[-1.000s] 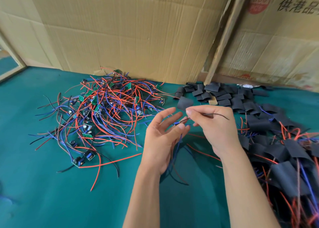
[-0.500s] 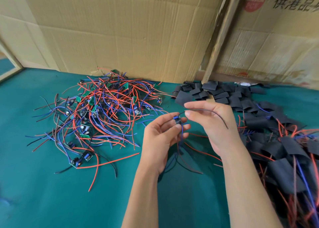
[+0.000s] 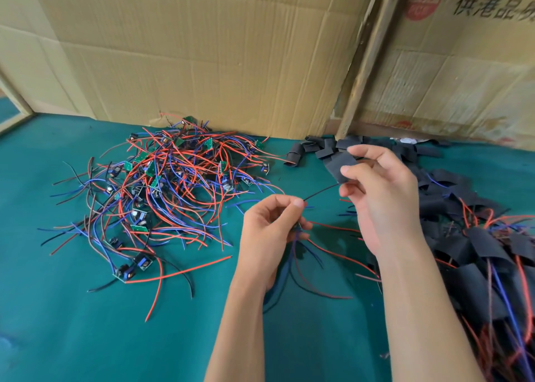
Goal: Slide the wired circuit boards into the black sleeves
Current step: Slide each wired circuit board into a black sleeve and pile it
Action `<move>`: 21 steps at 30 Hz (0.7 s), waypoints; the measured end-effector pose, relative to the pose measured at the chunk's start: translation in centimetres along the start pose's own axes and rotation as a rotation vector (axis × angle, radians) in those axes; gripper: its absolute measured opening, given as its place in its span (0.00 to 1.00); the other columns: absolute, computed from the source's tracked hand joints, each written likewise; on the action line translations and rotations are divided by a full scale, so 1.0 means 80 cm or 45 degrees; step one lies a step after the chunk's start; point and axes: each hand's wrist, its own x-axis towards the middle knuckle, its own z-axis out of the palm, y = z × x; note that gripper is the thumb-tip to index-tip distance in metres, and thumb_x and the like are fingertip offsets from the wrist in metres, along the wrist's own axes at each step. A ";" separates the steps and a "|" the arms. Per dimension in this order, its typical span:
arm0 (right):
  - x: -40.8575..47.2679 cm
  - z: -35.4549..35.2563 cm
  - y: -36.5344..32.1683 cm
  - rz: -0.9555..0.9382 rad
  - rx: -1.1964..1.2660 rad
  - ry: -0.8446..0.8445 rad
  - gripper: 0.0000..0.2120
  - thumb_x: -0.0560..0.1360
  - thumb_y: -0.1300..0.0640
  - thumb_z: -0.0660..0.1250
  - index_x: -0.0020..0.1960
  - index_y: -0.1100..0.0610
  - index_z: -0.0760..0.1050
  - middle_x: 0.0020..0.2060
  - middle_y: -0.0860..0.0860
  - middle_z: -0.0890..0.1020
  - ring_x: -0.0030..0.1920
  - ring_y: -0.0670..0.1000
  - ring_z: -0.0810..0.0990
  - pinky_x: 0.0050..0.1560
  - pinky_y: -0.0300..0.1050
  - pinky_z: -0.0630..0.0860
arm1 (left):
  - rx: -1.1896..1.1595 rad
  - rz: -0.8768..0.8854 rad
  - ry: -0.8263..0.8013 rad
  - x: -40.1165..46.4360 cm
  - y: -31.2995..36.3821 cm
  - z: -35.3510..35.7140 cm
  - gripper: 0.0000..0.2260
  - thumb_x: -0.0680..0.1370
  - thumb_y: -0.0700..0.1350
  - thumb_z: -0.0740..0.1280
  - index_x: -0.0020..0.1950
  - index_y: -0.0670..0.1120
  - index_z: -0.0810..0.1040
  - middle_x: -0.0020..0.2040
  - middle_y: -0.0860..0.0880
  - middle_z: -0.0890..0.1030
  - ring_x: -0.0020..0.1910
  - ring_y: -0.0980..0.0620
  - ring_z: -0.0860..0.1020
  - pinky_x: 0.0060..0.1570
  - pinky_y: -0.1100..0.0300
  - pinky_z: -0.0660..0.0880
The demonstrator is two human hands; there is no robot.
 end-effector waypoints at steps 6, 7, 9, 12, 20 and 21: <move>0.010 -0.016 -0.015 -0.012 0.264 0.372 0.13 0.73 0.72 0.68 0.54 0.60 0.83 0.36 0.54 0.79 0.33 0.50 0.77 0.33 0.40 0.72 | 0.028 0.031 0.166 0.004 -0.002 0.002 0.07 0.81 0.38 0.67 0.44 0.42 0.81 0.34 0.48 0.81 0.32 0.54 0.79 0.32 0.62 0.77; 0.012 -0.023 -0.017 -0.023 0.276 0.402 0.14 0.74 0.72 0.68 0.56 0.60 0.83 0.38 0.55 0.78 0.33 0.50 0.76 0.34 0.40 0.72 | 0.015 0.034 0.211 0.005 -0.002 0.002 0.07 0.81 0.38 0.67 0.45 0.42 0.81 0.32 0.48 0.80 0.31 0.54 0.79 0.31 0.63 0.77; 0.013 -0.032 -0.020 -0.031 0.234 0.355 0.15 0.74 0.71 0.69 0.58 0.60 0.84 0.39 0.56 0.78 0.34 0.50 0.75 0.37 0.41 0.74 | -0.010 0.038 0.274 0.007 -0.002 0.001 0.06 0.82 0.39 0.66 0.45 0.41 0.80 0.30 0.48 0.77 0.30 0.54 0.78 0.31 0.63 0.77; 0.007 -0.026 -0.016 -0.033 0.115 0.141 0.15 0.75 0.72 0.70 0.58 0.60 0.83 0.38 0.56 0.75 0.33 0.50 0.76 0.40 0.41 0.78 | -0.027 0.047 0.326 0.009 -0.003 0.001 0.06 0.81 0.39 0.66 0.46 0.40 0.80 0.28 0.50 0.76 0.29 0.54 0.78 0.31 0.63 0.77; -0.002 -0.002 -0.004 -0.008 -0.058 -0.185 0.15 0.66 0.66 0.78 0.52 0.58 0.83 0.39 0.58 0.76 0.35 0.52 0.82 0.47 0.49 0.81 | -0.053 0.062 0.379 0.011 -0.004 0.002 0.06 0.81 0.38 0.67 0.44 0.41 0.79 0.27 0.51 0.76 0.28 0.54 0.77 0.31 0.64 0.76; -0.002 -0.002 -0.003 -0.012 -0.069 -0.182 0.15 0.67 0.68 0.79 0.51 0.58 0.83 0.39 0.58 0.77 0.35 0.52 0.82 0.47 0.50 0.80 | -0.054 0.063 0.381 0.011 -0.004 0.002 0.07 0.81 0.37 0.67 0.44 0.41 0.78 0.27 0.51 0.76 0.29 0.54 0.77 0.31 0.64 0.76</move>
